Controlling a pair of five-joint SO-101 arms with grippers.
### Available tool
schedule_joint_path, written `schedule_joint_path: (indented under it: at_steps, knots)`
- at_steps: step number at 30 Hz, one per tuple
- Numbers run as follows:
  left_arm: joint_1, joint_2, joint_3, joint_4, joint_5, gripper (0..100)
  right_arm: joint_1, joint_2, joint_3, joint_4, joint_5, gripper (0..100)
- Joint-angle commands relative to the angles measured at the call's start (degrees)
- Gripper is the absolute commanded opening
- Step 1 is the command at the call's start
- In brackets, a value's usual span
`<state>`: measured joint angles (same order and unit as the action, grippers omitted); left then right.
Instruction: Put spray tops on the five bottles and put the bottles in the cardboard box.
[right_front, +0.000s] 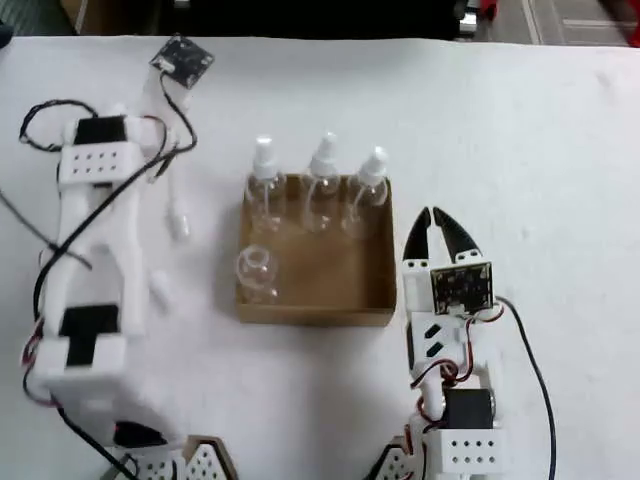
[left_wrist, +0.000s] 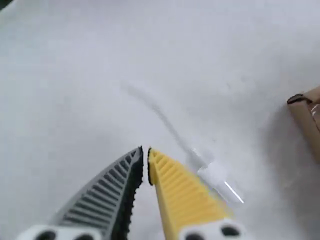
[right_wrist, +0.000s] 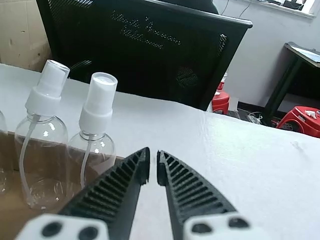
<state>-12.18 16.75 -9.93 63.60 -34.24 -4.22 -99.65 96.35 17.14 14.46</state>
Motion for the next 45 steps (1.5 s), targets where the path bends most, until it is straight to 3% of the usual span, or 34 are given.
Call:
schedule_joint_path:
  at_steps: [1,19,24,28,35,45]
  knots:
    - [1.1,6.2,-9.5,3.8,-1.2,2,-0.2,0.0,0.7,0.0,0.6,1.8]
    - [2.9,42.0,-44.0,2.6,-2.4,2,-0.2,0.0,0.7,0.0,0.6,1.8]
    - [0.7,52.4,-57.6,1.1,-2.4,2,-0.1,0.0,0.7,0.0,0.6,1.8]
    - [-2.1,58.4,-69.0,5.2,-2.9,2,-0.1,0.0,0.7,0.0,0.6,1.8]
    - [-6.8,65.6,-85.5,19.5,-20.5,2,-0.2,0.0,0.7,0.0,0.6,1.8]
    - [-12.4,63.0,-85.3,39.2,-40.1,2,-0.2,0.0,0.7,0.0,0.6,1.8]
